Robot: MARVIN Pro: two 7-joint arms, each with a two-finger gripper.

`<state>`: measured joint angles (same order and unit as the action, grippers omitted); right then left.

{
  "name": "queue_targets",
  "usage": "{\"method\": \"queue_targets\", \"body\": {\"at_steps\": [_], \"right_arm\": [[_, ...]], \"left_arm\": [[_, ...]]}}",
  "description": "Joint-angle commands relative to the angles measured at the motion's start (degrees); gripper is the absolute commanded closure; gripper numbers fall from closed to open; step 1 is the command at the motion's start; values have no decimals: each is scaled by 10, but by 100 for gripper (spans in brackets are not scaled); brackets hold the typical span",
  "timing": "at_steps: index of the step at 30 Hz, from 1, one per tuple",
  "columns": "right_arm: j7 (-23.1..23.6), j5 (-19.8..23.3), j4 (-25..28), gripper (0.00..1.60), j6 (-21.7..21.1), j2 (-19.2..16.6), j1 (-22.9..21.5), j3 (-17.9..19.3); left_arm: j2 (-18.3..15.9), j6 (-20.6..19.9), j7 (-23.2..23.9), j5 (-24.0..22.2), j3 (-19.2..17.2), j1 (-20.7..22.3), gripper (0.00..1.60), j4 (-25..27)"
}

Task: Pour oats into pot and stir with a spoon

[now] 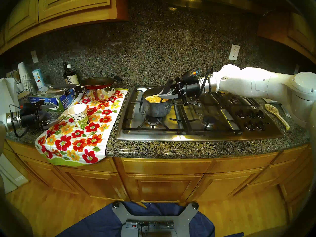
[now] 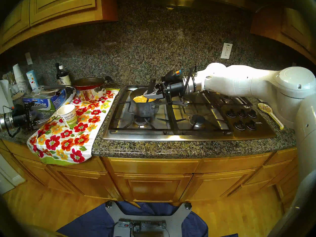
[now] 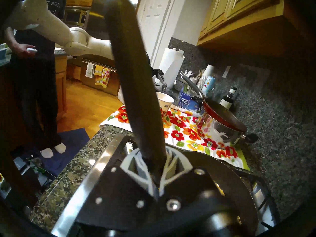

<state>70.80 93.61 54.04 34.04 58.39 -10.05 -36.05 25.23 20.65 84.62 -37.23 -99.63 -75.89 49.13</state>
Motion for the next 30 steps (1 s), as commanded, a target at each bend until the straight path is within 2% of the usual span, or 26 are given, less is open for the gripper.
{"method": "queue_targets", "body": {"at_steps": [1,17,30], "right_arm": [[-27,-8,0,160,19,0,-17,7],[-47,-27,29,160,29,-20,-21,5],[-45,-30,41,160,25,-26,-23,1]], "left_arm": [[-13,1,4,-13,-9,15,0,3],[-13,1,4,-14,-8,15,0,3],[-13,1,4,-14,-8,15,0,2]]}}
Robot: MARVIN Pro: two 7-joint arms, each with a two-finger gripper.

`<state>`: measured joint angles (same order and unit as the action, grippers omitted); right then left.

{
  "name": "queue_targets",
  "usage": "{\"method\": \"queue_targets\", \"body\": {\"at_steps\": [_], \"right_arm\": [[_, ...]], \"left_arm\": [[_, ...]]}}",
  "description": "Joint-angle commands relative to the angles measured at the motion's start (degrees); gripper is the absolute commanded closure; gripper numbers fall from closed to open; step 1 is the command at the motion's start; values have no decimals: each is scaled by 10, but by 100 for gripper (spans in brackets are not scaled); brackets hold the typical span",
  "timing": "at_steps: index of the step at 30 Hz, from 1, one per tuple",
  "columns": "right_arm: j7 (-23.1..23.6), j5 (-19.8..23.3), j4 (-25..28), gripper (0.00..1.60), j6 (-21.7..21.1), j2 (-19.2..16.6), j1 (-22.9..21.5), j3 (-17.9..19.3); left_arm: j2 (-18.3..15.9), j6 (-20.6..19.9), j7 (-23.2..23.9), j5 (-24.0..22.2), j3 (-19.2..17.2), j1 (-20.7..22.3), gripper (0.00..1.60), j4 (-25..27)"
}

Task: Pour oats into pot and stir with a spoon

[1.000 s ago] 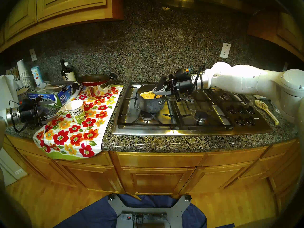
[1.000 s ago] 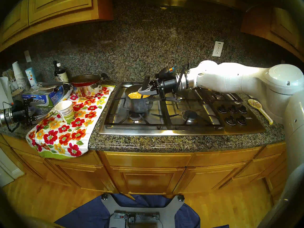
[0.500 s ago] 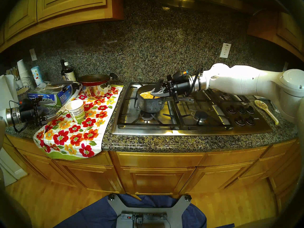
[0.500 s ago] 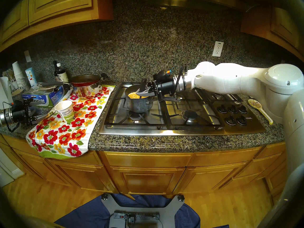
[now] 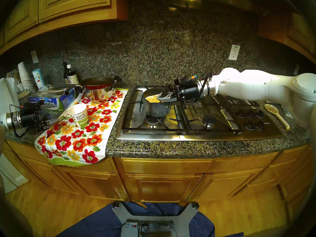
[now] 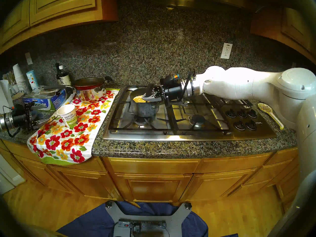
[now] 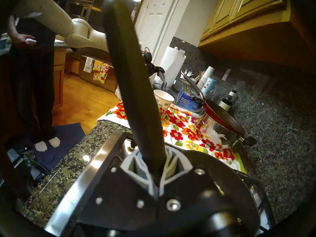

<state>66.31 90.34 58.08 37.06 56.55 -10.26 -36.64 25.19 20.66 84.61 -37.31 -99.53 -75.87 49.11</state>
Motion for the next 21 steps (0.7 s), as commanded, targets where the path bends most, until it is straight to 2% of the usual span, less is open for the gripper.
{"method": "queue_targets", "body": {"at_steps": [1,10,11,12,15,16,17,21], "right_arm": [[1,2,1,160,-6,-7,-21,7],[3,6,4,160,-10,-10,-22,8],[2,7,4,152,-10,-10,-22,8],[2,7,5,114,-10,-10,-22,9],[2,8,5,77,-11,-10,-22,10],[2,9,4,16,-11,-10,-22,10],[2,10,4,0,-11,-11,-21,11],[3,12,4,0,-14,-11,-24,13]], "left_arm": [[-13,1,4,-13,-9,15,0,3],[-13,1,4,-14,-9,15,0,3],[-13,1,4,-14,-9,15,0,3],[-13,1,4,-14,-8,15,0,3],[-13,1,4,-14,-8,15,0,3],[-13,1,4,-14,-8,15,0,3],[-13,1,4,-14,-8,15,0,3],[-13,1,4,-13,-8,14,0,3]]}}
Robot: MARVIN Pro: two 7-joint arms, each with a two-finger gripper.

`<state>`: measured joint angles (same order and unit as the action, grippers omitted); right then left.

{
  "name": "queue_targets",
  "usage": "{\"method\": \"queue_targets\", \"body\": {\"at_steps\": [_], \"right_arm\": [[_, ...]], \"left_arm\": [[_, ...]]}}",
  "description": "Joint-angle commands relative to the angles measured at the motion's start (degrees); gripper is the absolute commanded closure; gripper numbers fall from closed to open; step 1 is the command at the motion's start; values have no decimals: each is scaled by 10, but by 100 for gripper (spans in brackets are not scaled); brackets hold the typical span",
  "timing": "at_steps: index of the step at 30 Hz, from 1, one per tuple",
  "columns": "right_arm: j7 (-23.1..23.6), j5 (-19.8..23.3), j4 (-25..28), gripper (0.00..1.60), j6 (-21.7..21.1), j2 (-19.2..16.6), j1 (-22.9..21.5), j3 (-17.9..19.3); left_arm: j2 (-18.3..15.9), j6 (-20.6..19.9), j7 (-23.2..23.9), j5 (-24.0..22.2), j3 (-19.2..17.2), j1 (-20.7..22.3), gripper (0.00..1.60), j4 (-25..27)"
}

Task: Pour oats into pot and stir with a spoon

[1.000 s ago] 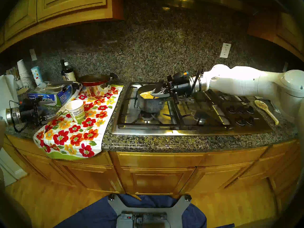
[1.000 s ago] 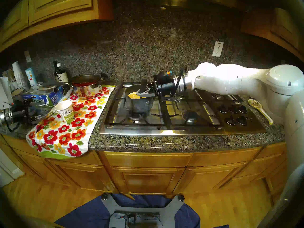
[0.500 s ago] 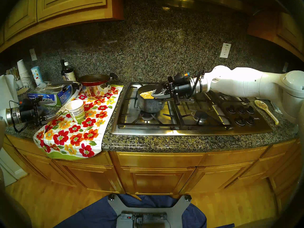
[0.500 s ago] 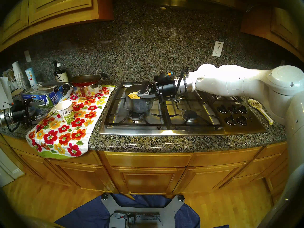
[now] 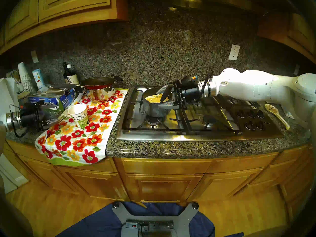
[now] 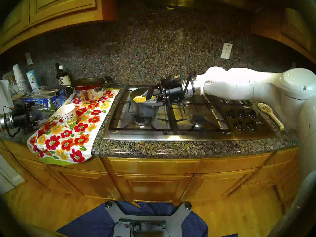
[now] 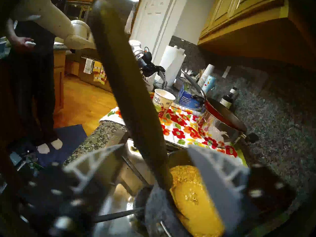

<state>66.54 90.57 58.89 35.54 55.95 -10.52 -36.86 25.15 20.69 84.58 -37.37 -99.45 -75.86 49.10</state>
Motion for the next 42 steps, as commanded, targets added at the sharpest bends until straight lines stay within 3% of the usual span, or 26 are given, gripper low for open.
{"method": "queue_targets", "body": {"at_steps": [1,25,42], "right_arm": [[1,10,-4,0,1,-5,-21,16],[56,33,-16,0,-5,-38,-34,35],[101,63,9,0,-19,-99,-59,58]], "left_arm": [[-13,1,4,-13,-9,14,0,4],[-13,1,4,-12,-10,12,0,5],[-13,1,4,-10,-10,11,0,6]]}}
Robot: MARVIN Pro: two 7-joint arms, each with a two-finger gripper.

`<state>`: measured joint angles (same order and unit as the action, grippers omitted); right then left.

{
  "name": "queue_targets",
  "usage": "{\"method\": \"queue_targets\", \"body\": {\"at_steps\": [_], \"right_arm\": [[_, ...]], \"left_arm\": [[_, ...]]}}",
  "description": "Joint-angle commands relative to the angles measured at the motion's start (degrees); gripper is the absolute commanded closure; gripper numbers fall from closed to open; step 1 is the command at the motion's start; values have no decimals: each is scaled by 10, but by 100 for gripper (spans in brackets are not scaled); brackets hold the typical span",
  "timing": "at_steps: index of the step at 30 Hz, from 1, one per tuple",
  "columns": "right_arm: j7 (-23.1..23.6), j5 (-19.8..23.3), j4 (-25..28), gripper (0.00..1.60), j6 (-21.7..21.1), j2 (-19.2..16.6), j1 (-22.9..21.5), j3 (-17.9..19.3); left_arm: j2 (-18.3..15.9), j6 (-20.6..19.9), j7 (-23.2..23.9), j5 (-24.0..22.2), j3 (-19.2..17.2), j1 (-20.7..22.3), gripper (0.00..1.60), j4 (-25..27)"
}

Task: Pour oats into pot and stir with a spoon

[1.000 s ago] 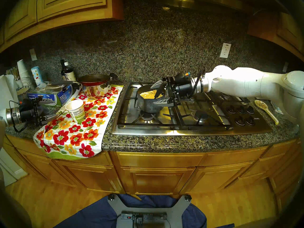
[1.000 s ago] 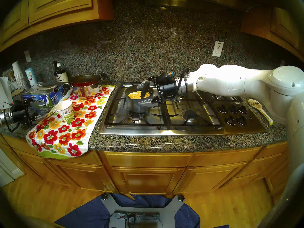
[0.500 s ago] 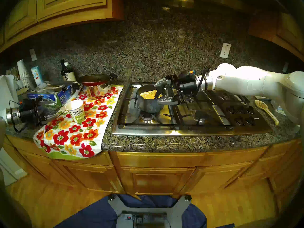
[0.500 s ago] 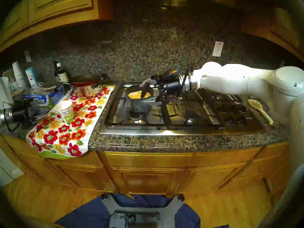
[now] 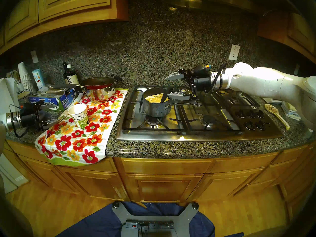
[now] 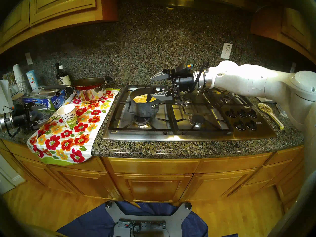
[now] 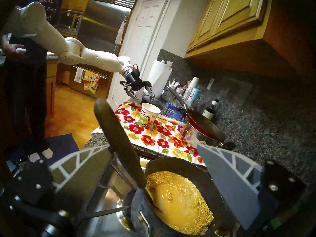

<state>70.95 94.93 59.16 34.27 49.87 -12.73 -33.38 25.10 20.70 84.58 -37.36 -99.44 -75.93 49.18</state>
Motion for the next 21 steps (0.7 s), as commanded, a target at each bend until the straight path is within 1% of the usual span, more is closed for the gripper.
{"method": "queue_targets", "body": {"at_steps": [1,2,5,6,9,11,14,16,19,21], "right_arm": [[66,22,6,0,-9,-42,-39,26],[61,21,9,0,-10,-45,-41,25],[73,23,8,0,-16,-52,-44,28],[64,20,12,0,-17,-56,-47,27],[77,23,11,0,-24,-62,-50,30],[77,22,12,0,-27,-65,-52,31],[88,26,11,0,-34,-68,-55,36],[83,25,13,0,-35,-70,-55,37],[95,30,7,0,-41,-69,-56,43],[92,31,6,0,-42,-69,-56,46]], "left_arm": [[-12,1,4,-10,-10,12,0,5],[-12,1,4,-10,-10,12,0,5],[-12,1,4,-10,-10,11,0,5],[-12,1,4,-10,-10,11,0,6],[-12,1,4,-10,-10,11,0,6],[-12,1,4,-10,-10,11,0,6],[-12,1,4,-10,-10,11,0,6],[-12,1,4,-10,-10,11,0,6],[-12,1,4,-10,-10,11,0,6],[-12,0,4,-11,-10,11,0,5]]}}
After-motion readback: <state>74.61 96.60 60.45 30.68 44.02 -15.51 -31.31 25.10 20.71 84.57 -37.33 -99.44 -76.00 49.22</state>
